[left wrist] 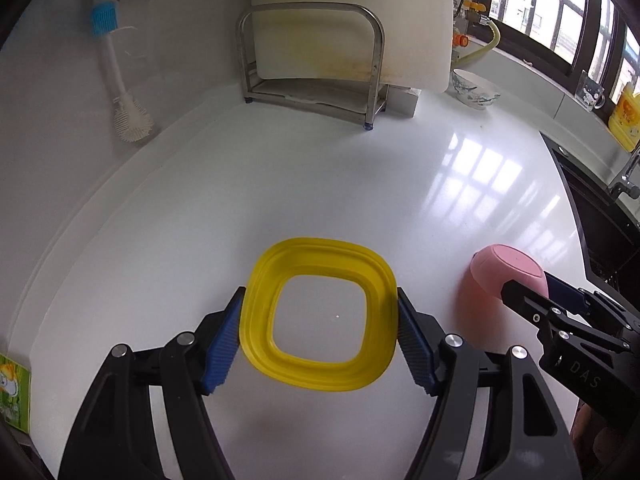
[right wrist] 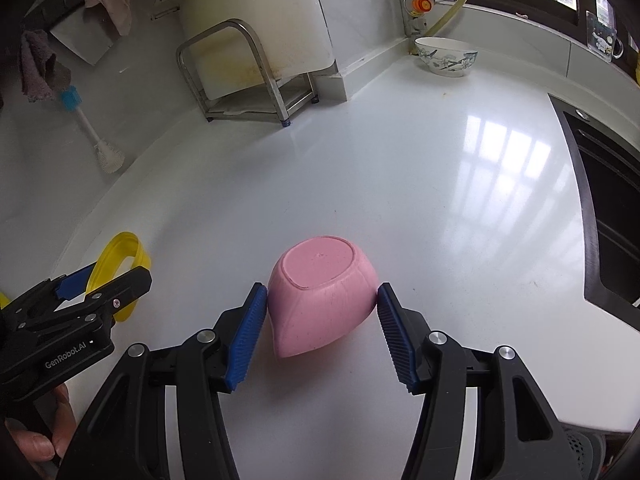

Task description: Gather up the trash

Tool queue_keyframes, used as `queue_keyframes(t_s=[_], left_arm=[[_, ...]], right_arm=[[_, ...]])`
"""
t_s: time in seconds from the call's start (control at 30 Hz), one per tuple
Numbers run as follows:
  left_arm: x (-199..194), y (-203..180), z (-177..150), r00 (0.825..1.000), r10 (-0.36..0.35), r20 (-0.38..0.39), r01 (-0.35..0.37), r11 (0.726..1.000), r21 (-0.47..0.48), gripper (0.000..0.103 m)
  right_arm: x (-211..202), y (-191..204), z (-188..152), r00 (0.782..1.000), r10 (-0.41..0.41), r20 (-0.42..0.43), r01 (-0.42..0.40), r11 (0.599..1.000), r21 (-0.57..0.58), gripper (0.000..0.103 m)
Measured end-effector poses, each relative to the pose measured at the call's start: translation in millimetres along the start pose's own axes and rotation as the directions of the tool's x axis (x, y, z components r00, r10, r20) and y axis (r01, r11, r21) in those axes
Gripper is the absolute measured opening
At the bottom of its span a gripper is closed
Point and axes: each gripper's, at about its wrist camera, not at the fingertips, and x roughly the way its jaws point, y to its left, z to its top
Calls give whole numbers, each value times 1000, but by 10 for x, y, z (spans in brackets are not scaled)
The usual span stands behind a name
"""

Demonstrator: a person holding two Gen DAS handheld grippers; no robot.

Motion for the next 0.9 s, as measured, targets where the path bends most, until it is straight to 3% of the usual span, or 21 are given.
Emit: queue_keyframes(t_s=[0.9], left_arm=[[-702,-371,-362,1000,20,6,-19,997,-71,68]], right_arm=[[-590,-157,-257,994,108,12,-107,992,-60,52]])
